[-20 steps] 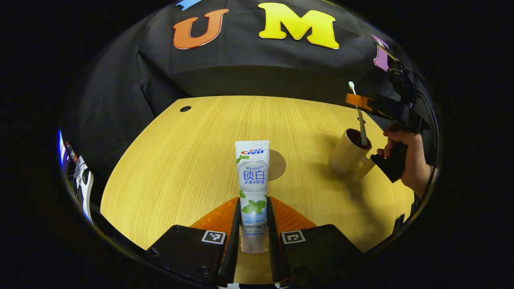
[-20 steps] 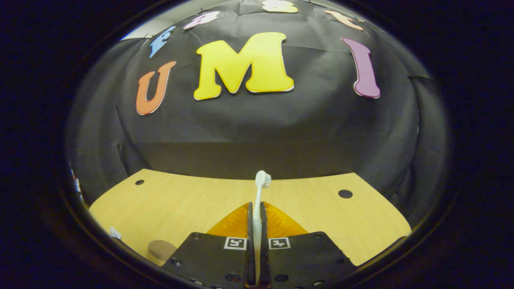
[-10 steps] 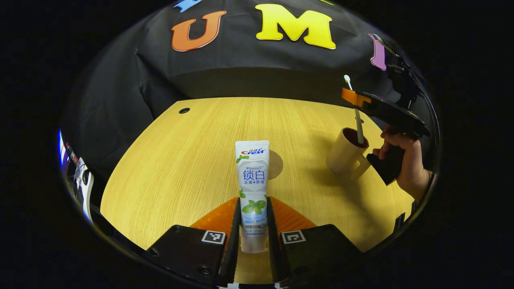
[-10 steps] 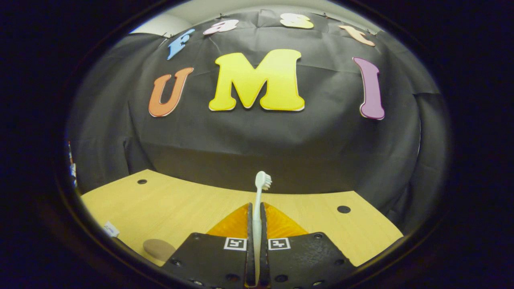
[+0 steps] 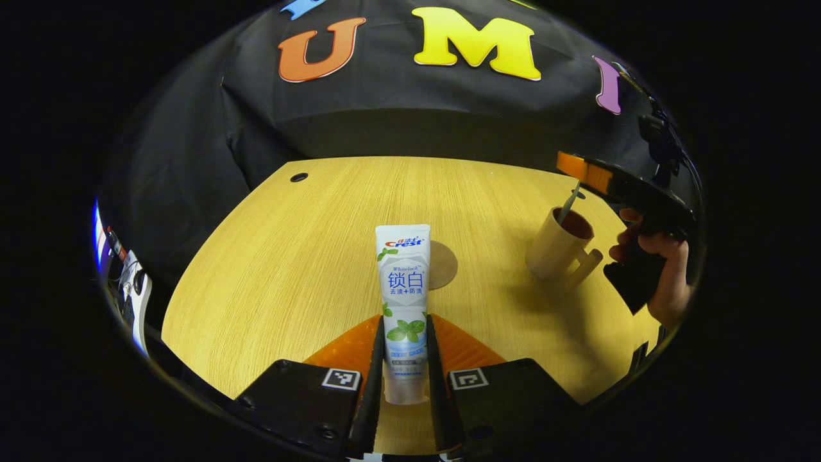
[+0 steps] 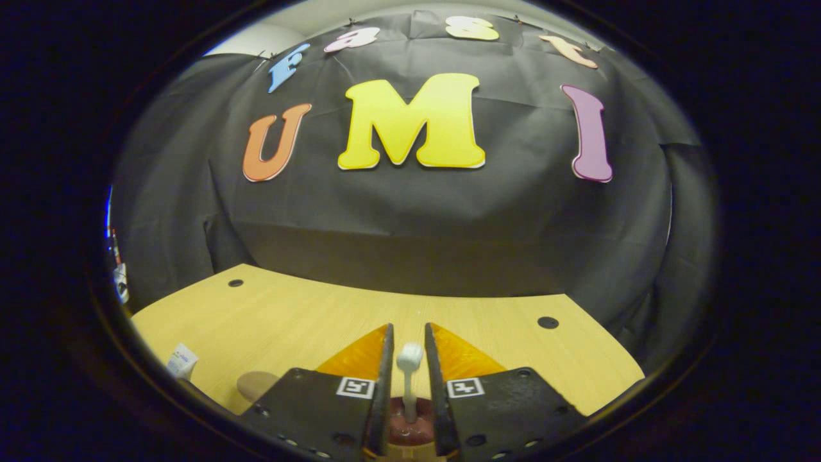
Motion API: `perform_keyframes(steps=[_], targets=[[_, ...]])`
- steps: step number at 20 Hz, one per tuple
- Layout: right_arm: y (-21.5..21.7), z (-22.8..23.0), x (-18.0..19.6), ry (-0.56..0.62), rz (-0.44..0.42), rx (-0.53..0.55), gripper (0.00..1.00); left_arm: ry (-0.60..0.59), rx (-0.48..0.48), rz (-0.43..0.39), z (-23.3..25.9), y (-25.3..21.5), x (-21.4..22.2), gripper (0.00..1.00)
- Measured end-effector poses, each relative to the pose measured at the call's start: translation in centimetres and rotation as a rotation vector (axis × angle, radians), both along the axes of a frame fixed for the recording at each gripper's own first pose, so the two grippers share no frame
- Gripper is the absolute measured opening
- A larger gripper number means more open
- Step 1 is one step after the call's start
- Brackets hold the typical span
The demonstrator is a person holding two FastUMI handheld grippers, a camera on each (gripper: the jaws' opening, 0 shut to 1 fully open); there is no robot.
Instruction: Put the toothbrush and toothpaste on the desktop into the cup, then pick up the cup and place it on the coaster on the desktop.
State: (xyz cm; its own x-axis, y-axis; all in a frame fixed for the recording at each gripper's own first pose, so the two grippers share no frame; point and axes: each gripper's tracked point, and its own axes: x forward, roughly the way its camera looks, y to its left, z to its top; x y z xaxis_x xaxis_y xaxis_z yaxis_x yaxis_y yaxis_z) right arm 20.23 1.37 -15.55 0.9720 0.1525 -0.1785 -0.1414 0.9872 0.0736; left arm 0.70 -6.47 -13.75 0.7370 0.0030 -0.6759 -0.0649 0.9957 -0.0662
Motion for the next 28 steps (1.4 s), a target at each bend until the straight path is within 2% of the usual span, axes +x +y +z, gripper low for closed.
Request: perform_keyframes(steps=[1, 4, 5, 7, 8, 10, 17, 20, 24, 28], targets=[[-0.2, 0.1, -0.3, 0.002, -0.002, 0.001, 0.44, -0.011, 0.001, -0.009, 0.3, -0.3, 0.3, 0.36], [-0.8, 0.6, -0.6, 0.012, -0.009, 0.009, 0.59, -0.054, 0.002, -0.04, 1.5, -1.4, 1.7, 0.36], [-1.0, 0.9, -0.8, 0.013, -0.01, 0.017, 0.73, -0.073, 0.003, -0.051, 2.0, -1.8, 2.2, 0.36], [-1.5, 2.2, -1.3, 0.006, -0.016, 0.039, 0.88, -0.13, 0.008, -0.073, 3.6, -2.8, 3.1, 0.36], [-1.8, 2.9, -1.7, -0.001, -0.017, 0.044, 0.85, -0.164, 0.015, -0.084, 4.3, -3.2, 4.0, 0.36], [-2.7, 4.5, -2.7, -0.022, -0.016, 0.048, 0.88, -0.223, 0.021, -0.104, 5.8, -4.1, 5.4, 0.36], [-8.6, 7.6, -6.3, -0.057, -0.075, 0.034, 0.87, -0.36, -0.044, -0.136, 9.3, -8.7, 9.5, 0.36], [-10.9, 6.6, -7.4, -0.037, -0.102, 0.021, 0.87, -0.434, -0.088, -0.154, 10.9, -11.1, 11.2, 0.36], [-13.3, 3.7, -8.9, 0.031, -0.135, 0.018, 0.89, -0.524, -0.165, -0.22, 12.3, -15.3, 12.8, 0.36], [-14.5, 0.3, -10.7, 0.099, -0.144, -0.008, 0.89, -0.616, -0.18, -0.254, 13.2, -17.8, 14.6, 0.36]])
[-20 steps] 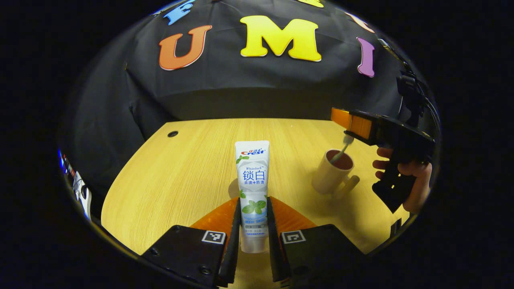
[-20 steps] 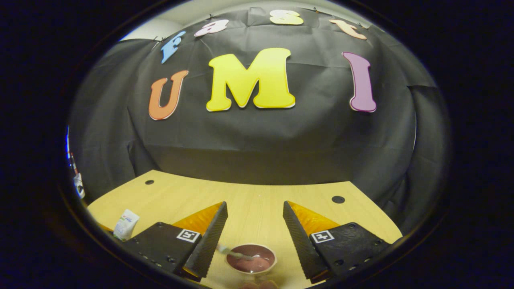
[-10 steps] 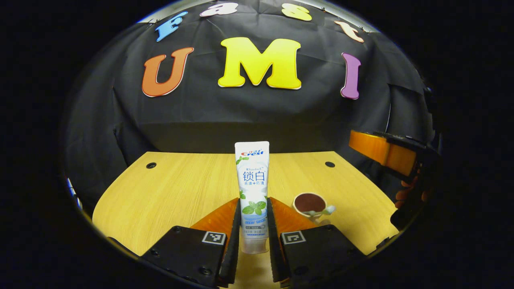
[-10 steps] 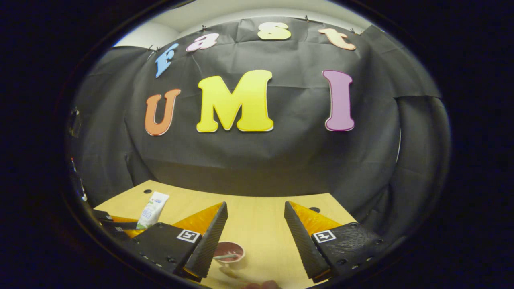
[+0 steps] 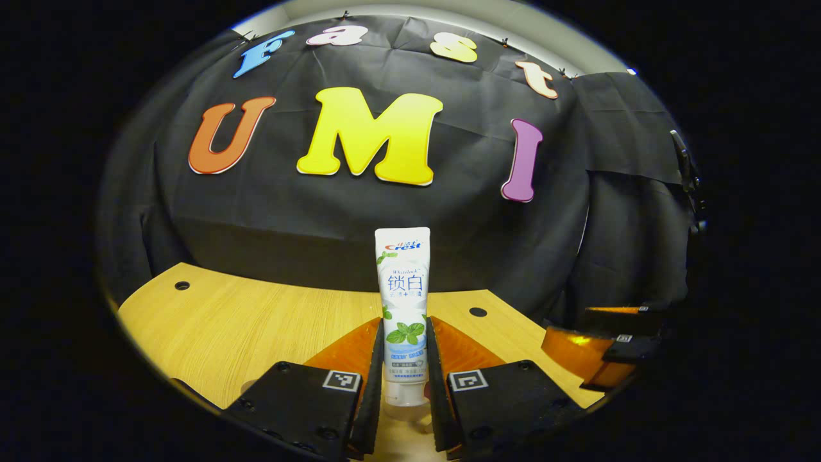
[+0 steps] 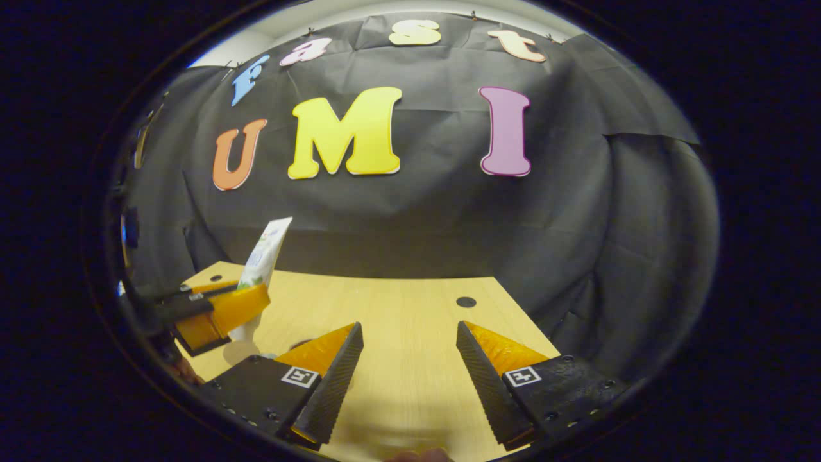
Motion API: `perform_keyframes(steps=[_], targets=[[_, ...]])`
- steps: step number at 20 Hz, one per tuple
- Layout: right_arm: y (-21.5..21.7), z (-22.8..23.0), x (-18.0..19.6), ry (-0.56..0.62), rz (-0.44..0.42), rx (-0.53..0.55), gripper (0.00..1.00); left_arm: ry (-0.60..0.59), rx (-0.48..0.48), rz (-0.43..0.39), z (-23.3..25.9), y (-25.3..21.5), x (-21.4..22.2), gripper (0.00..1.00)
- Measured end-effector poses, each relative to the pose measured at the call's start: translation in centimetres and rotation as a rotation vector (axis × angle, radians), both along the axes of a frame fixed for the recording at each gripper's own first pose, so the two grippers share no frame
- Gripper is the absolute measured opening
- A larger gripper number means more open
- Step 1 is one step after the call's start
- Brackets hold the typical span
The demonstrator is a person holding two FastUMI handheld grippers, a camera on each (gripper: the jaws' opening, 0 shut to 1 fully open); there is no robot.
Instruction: Put the toothbrush and toothpaste on the desktop into the cup, then pick up the cup and place it on the coaster on the desktop.
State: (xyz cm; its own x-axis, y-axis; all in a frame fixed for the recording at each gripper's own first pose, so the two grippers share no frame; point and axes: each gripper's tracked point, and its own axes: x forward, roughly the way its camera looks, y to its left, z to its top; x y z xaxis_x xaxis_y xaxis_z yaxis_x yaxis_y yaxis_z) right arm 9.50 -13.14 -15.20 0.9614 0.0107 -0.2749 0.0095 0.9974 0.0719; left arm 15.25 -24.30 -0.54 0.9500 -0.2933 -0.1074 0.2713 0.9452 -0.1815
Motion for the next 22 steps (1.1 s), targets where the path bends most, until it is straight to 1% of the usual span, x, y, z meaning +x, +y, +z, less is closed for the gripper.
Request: perform_keyframes(steps=[2, 6, 9, 10, 11, 12, 14, 20, 21, 22], targets=[[0.1, -1.6, -0.9, 0.032, 0.008, -0.007, 0.9, -0.04, 0.02, -0.011, -0.4, -0.6, 1.2, 0.36], [0.1, -4.9, -3.0, 0.112, 0.012, -0.02, 0.9, -0.087, 0.027, -0.024, -1.7, -1.7, 2.7, 0.36], [0.1, -7.0, -4.5, 0.174, 0.007, -0.018, 0.89, -0.094, 0.022, -0.035, -3.2, -2.1, 3.3, 0.36], [0.4, -7.5, -4.9, 0.191, 0.008, -0.016, 0.89, -0.096, 0.02, -0.038, -3.7, -2.2, 3.6, 0.43], [0.7, -7.8, -5.1, 0.201, 0.008, -0.015, 0.91, -0.102, 0.003, -0.048, -3.6, -2.2, 3.5, 0.36], [1.0, -8.0, -5.3, 0.208, 0.008, -0.014, 0.91, -0.136, -0.013, -0.052, -3.2, -2.4, 3.7, 0.36], [1.6, -8.2, -5.6, 0.218, 0.011, -0.007, 0.91, -0.153, 0.014, -0.054, -2.9, -2.7, 3.8, 0.36], [2.6, -7.4, -5.2, 0.206, -0.002, 0.011, 0.91, -0.141, 0.02, -0.087, -3.1, -2.9, 3.6, 0.39], [2.6, -7.2, -5.1, 0.204, -0.004, 0.012, 0.91, -0.138, 0.016, -0.092, -3.1, -2.9, 3.5, 0.46], [2.6, -7.4, -5.0, 0.205, -0.005, 0.01, 0.91, -0.135, 0.012, -0.096, -3.2, -3.0, 3.4, 0.4]])
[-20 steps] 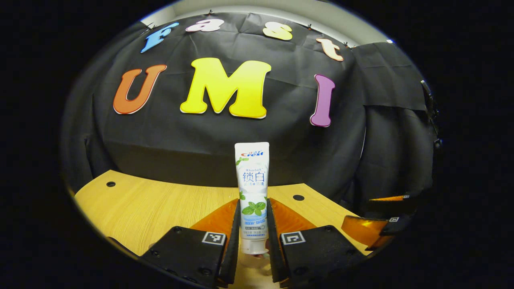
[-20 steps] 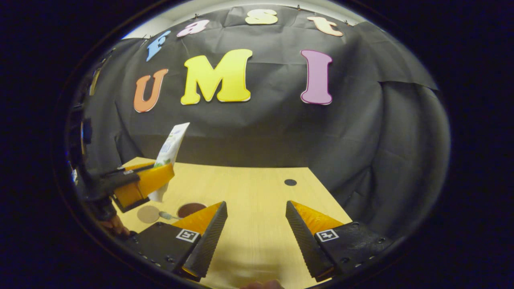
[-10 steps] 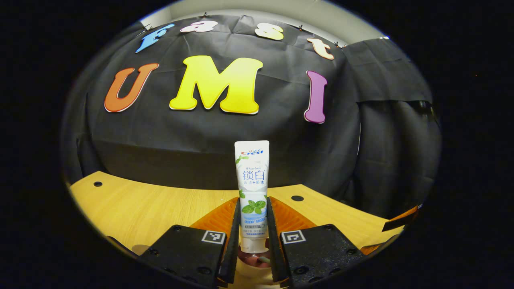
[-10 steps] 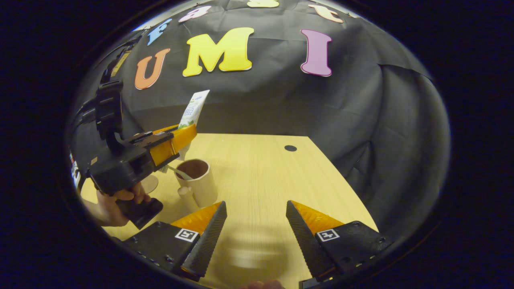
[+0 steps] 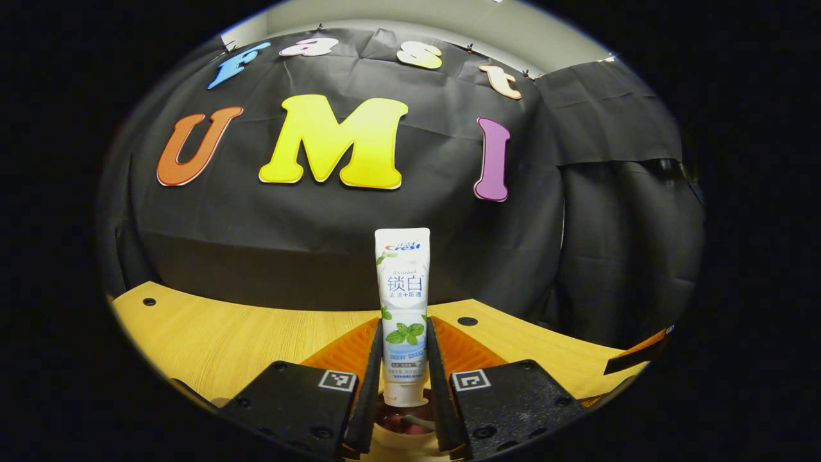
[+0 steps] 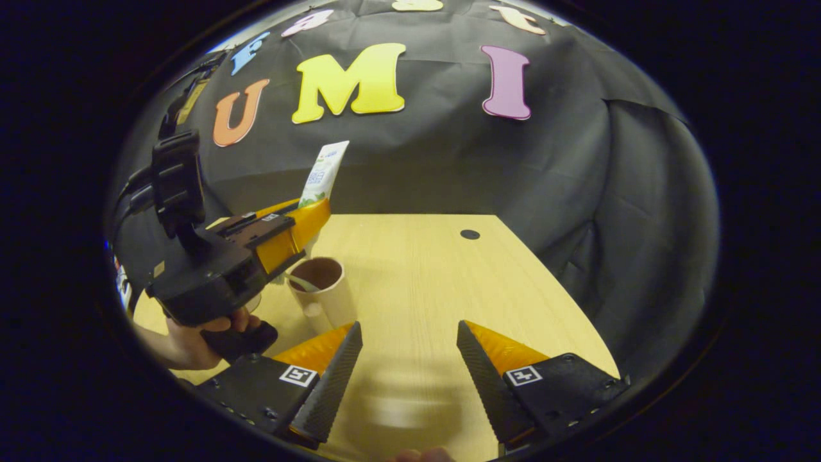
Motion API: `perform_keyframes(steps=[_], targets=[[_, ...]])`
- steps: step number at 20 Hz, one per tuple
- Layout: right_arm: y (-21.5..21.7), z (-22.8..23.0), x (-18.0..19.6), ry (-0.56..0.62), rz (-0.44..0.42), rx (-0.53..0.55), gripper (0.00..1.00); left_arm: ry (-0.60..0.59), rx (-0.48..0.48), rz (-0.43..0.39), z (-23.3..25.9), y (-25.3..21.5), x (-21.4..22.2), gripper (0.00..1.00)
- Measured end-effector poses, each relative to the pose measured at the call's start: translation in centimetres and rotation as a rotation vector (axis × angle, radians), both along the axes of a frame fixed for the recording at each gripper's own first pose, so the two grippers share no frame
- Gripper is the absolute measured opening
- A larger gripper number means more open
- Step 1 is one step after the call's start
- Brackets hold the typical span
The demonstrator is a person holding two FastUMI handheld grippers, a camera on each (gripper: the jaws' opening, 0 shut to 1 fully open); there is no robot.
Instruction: Put the toothbrush and toothpaste on the desktop into the cup, then pick up the cup and place it on the coaster on the desktop.
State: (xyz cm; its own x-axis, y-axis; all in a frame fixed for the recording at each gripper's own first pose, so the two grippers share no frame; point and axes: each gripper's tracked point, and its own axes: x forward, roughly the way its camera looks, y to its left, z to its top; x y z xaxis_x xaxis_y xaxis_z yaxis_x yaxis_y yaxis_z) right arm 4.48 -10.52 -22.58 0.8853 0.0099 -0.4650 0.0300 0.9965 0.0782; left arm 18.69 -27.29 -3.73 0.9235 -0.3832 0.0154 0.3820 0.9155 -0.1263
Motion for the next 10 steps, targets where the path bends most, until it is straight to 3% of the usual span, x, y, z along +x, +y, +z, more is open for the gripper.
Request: perform_keyframes(steps=[3, 7, 8, 9, 10], targets=[[0.0, -0.4, -0.2, 0.012, -0.004, -0.001, 0.91, -0.037, -0.006, 0.002, 0.9, 0.1, -0.4, 0.43], [0.1, -0.6, -0.1, 0.018, -0.003, 0.0, 0.91, -0.087, 0.021, -0.001, 2.0, 0.0, -0.6, 0.41], [0.2, -0.4, 0.2, 0.013, 0.001, 0.0, 0.91, -0.093, 0.019, -0.001, 2.3, 0.1, -0.8, 0.5], [0.4, -0.2, 0.4, 0.01, 0.005, 0.0, 0.91, -0.095, 0.019, 0.003, 2.4, 0.2, -1.1, 0.39], [0.4, -0.1, 0.6, 0.009, 0.008, 0.002, 0.91, -0.095, 0.022, 0.006, 2.7, 0.4, -1.3, 0.4]])
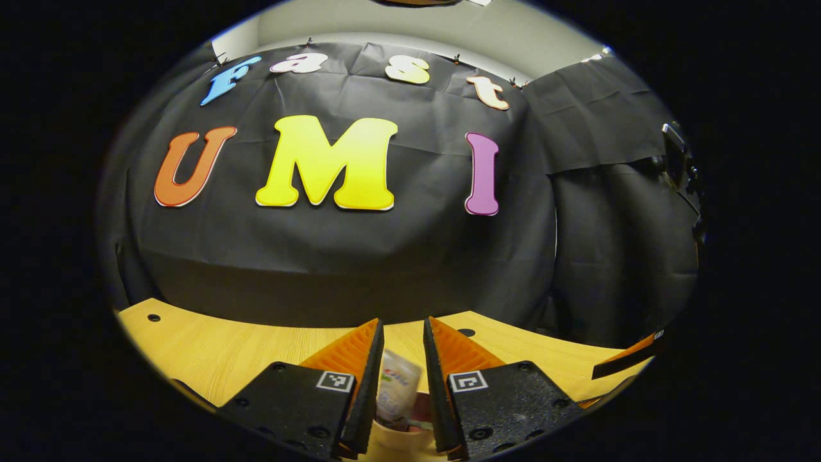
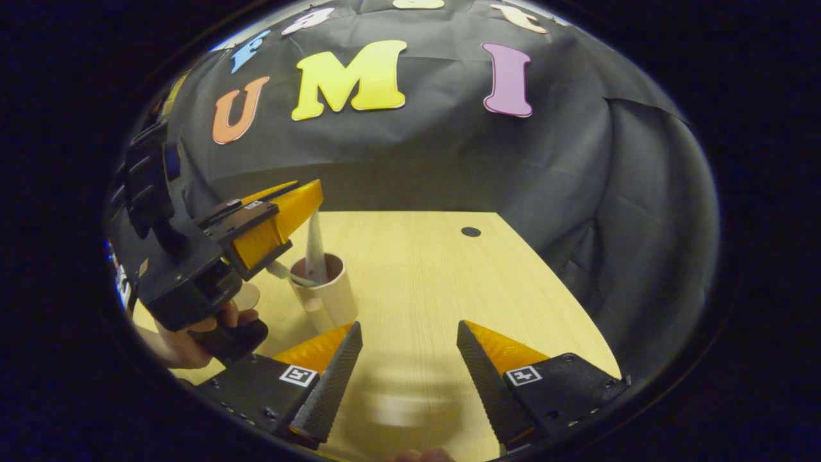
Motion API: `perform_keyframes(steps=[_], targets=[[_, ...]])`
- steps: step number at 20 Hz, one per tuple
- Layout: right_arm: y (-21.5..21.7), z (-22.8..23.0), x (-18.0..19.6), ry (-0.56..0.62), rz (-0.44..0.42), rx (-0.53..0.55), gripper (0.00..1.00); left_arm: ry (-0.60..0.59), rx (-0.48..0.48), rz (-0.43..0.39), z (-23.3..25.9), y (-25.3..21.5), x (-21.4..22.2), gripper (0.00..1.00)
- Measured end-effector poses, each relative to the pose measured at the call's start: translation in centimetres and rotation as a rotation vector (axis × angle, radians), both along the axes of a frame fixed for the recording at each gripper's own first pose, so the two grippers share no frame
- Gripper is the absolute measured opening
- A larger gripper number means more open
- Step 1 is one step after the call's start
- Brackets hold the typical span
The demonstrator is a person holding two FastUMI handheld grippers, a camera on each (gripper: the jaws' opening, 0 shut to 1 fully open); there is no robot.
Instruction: Put the toothbrush and toothpaste on the desktop into the cup, then pick up the cup and place it on the coaster on the desktop.
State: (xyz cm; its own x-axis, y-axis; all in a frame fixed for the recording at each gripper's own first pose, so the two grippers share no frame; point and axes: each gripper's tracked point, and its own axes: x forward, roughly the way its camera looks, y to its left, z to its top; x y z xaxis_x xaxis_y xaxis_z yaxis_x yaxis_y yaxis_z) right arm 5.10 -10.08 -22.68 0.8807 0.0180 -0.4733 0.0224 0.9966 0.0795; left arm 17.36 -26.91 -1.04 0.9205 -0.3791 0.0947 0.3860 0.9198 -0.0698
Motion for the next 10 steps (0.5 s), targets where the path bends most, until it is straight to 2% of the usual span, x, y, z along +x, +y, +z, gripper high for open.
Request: perform_keyframes(steps=[3, 4, 6, 7, 8, 10], targets=[[0.2, 0.8, 0.4, -0.001, 0.005, 0.009, 0.93, 0.007, 0.001, -0.006, 1.1, 0.1, -0.5, 0.43], [0.2, 1.0, 0.5, 0.001, 0.01, 0.009, 0.93, 0.009, -0.002, -0.006, 1.6, 0.3, -0.9, 0.56], [0.1, 1.7, 0.7, 0.008, 0.016, 0.005, 0.94, 0.007, -0.01, 0.004, 3.1, 1.1, -1.7, 0.71], [0.2, 2.0, 0.6, 0.02, 0.021, 0.003, 0.94, 0.017, -0.012, 0.013, 3.7, 1.7, -2.2, 0.74], [0.3, 2.1, 0.5, 0.042, 0.029, 0.003, 0.94, 0.037, -0.016, 0.024, 4.1, 2.6, -2.8, 0.81], [1.2, 2.2, 0.1, 0.115, 0.065, 0.01, 0.94, 0.102, -0.021, 0.06, 4.7, 4.6, -4.4, 0.83]])
